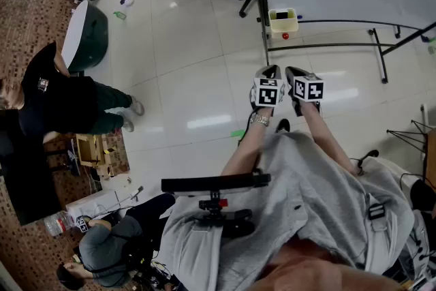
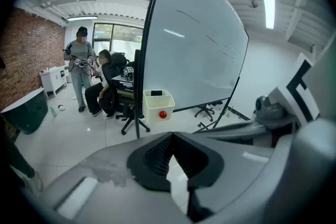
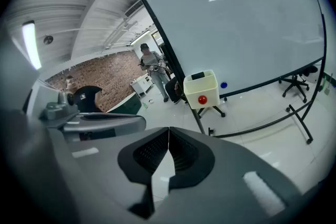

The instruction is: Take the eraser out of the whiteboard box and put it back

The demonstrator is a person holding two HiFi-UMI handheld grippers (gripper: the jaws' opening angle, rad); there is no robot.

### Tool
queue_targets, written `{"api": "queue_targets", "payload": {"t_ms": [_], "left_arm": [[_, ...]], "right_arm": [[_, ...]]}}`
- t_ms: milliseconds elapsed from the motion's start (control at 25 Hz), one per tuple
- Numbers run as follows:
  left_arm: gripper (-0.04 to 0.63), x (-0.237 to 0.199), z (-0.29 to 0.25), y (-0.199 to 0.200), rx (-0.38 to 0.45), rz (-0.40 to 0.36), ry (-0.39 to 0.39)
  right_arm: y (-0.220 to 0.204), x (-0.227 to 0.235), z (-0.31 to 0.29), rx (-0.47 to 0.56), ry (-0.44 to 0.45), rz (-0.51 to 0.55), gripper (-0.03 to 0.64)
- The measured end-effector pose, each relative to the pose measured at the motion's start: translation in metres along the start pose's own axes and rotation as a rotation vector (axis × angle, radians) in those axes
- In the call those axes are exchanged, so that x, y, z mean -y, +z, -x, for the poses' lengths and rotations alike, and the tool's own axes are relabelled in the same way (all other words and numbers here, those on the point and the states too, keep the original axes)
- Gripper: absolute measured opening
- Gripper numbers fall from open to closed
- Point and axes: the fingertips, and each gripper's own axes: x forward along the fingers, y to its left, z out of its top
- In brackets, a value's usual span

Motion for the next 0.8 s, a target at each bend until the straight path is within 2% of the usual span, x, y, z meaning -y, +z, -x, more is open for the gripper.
{"api": "queue_targets", "payload": {"t_ms": [240, 480, 520, 600, 640, 800], "left_arm": [[0.005, -0.029, -0.028, 0.027, 0.013, 0.018, -0.011], [0.005, -0.088, -0.049, 0.068, 0.054, 0.047, -0.023], [0.005, -0.1, -0.051, 0.075, 0.062, 0.055, -0.02], [0.005, -0.124, -0.056, 0.087, 0.071, 0.071, -0.012], [0.005, -0.132, -0.06, 0.092, 0.073, 0.077, -0.012], [0.005, -0.142, -0.081, 0.092, 0.042, 0.088, -0.038]], "right_arm": [[0.037, 0.011, -0.04, 0.0, 0.001, 0.028, 0.006], [0.108, 0.046, -0.078, 0.044, -0.186, 0.118, 0.021], [0.117, 0.05, -0.086, 0.042, -0.218, 0.136, 0.044], [0.135, 0.057, -0.104, 0.027, -0.255, 0.151, 0.15], [0.142, 0.06, -0.112, 0.02, -0.263, 0.15, 0.176], [0.159, 0.077, -0.134, -0.017, -0.307, 0.148, 0.207]]}}
